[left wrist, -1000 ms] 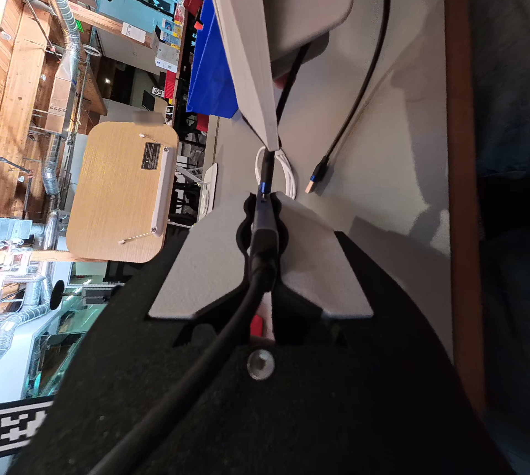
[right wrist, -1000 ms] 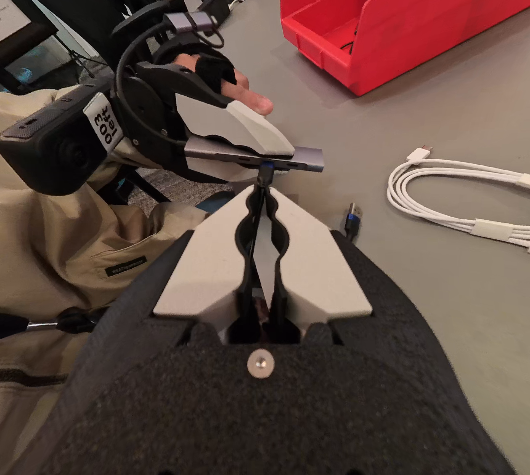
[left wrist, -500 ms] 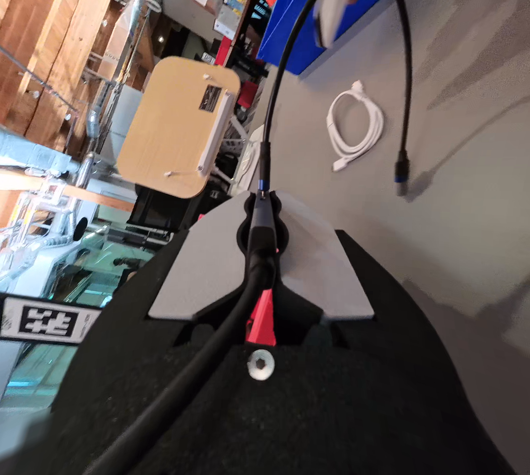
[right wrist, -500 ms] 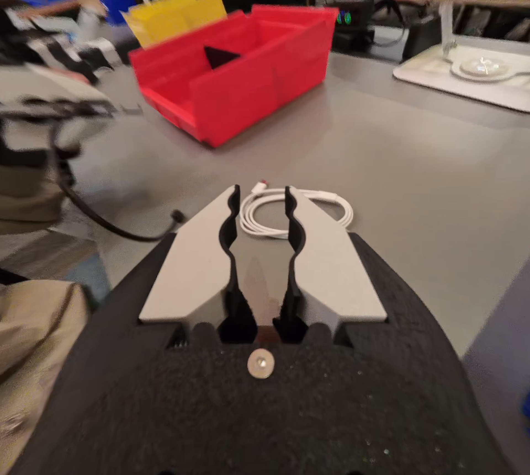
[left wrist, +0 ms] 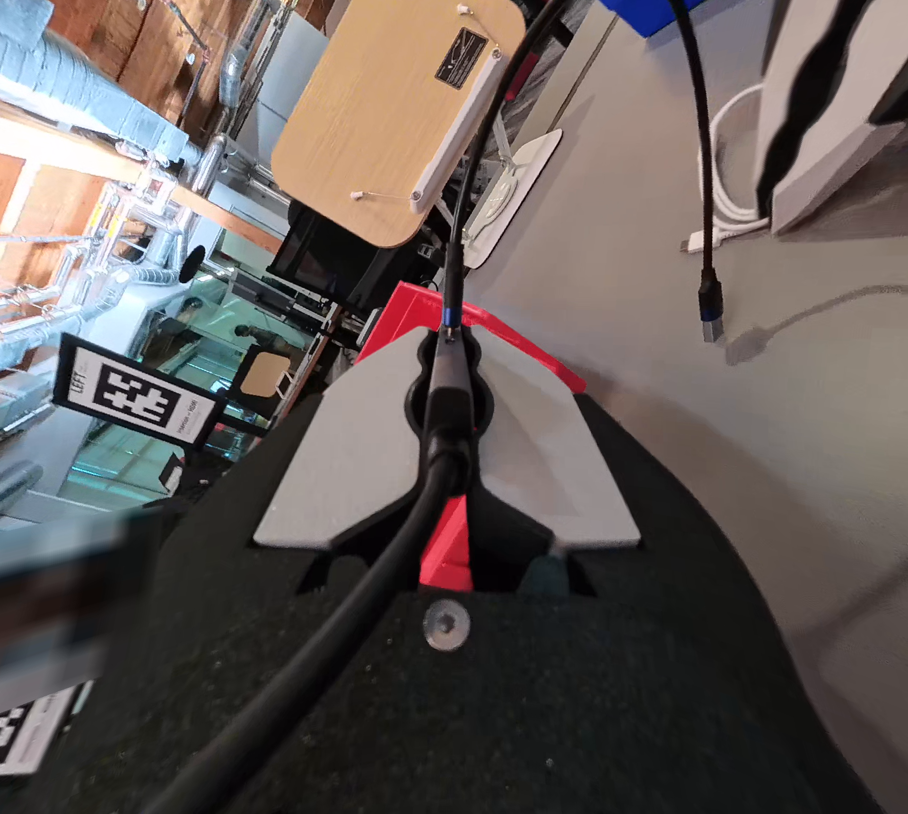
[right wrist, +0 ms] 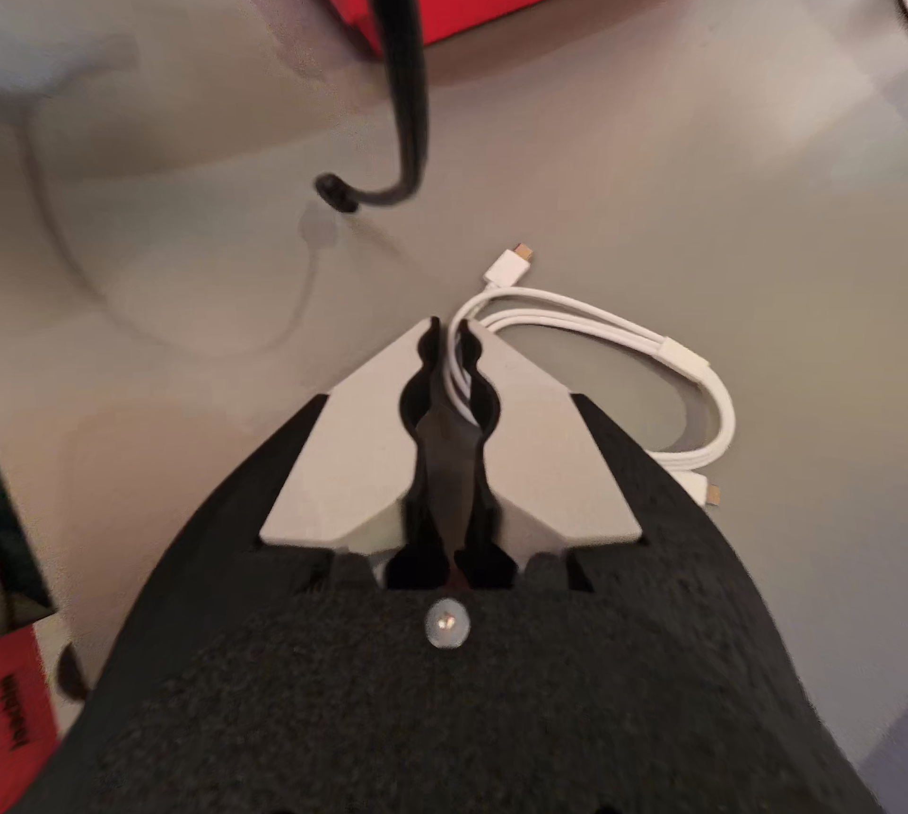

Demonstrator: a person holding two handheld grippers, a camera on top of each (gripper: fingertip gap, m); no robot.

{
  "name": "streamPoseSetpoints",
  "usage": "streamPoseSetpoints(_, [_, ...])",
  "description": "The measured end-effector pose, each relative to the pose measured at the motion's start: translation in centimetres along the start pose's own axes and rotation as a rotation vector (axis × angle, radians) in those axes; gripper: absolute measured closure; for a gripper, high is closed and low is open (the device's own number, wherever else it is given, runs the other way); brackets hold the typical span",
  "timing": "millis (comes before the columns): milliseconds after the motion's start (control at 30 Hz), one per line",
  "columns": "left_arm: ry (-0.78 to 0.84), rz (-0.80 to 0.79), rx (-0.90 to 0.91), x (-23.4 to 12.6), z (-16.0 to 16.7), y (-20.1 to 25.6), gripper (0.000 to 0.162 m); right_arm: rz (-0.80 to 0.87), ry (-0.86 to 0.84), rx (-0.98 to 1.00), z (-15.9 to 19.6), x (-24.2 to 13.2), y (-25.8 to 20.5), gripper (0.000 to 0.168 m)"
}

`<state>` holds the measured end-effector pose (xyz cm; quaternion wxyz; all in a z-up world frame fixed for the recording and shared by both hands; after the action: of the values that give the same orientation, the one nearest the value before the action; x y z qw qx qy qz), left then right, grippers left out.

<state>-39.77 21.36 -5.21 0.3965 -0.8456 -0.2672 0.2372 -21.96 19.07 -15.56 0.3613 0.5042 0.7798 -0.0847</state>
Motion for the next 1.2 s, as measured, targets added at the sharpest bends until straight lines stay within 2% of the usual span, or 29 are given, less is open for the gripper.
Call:
streamPoseSetpoints(133, [-0.011, 0.0, -0.031, 0.0, 0.6, -0.3, 0.152, 0.003, 0.061, -0.033, -0.4, -1.8, 1.1, 0.166])
streamPoseSetpoints(233, [-0.014, 0.002, -0.029, 0.0, 0.6, -0.3, 0.152, -0.176, 0.2, 0.04, -0.9, -5.4, 1.6, 0.167])
streamPoseSetpoints(300, [-0.011, 0.011, -0.032, 0.1, 0.5, -0.1, 0.152, -0.125, 0.168, 0.115, 0.3, -6.3, 3.6, 0.167])
streamPoseSetpoints(400, [-0.008, 0.035, -0.033, 0.5, 0.5, 0.3, 0.152, -0.147, 0.046, 0.086, 3.5, -5.7, 4.1, 0.165])
streamPoseSetpoints(467, [-0.008, 0.046, -0.03, 0.7, 0.4, 0.5, 0.152, -0.169, 0.022, 0.061, 4.4, -5.4, 3.6, 0.163])
streamPoseSetpoints(567, [-0.007, 0.061, -0.025, 0.8, 0.2, 0.7, 0.152, -0.146, 0.053, 0.029, 3.6, -5.6, 3.2, 0.145])
streamPoseSetpoints(667, [-0.007, 0.066, -0.024, 0.8, 0.2, 0.9, 0.152, -0.029, 0.093, 0.044, 2.0, -5.1, 3.0, 0.137])
streamPoseSetpoints(733, [-0.007, 0.077, -0.029, 0.9, 0.2, 1.1, 0.152, 0.082, 0.046, 0.066, 1.8, -3.9, 3.1, 0.138])
streamPoseSetpoints(833, [-0.005, 0.086, -0.027, 0.8, 0.1, 1.2, 0.152, 0.147, -0.055, 0.055, 2.4, -2.3, 3.0, 0.145])
streamPoseSetpoints(1067, [0.007, 0.089, -0.022, 0.8, -0.1, 1.4, 0.152, 0.106, -0.113, 0.106, 3.0, -2.4, 2.6, 0.157])
streamPoseSetpoints(1200, [0.038, 0.102, 0.008, 0.9, -0.5, 1.9, 0.152, -0.05, -0.063, 0.086, 2.8, -3.1, 2.0, 0.158])
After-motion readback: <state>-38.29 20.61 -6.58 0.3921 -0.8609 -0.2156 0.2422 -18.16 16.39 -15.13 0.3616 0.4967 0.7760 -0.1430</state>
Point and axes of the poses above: each gripper's, where its closed fingertips meet, x out along the fingers, z out of its underside, y = z × x across the jaws, the point moved 5 cm from there along -x, back along the fingers, and after that the axes turned 8 degrees about z, right-handed, at the moved point
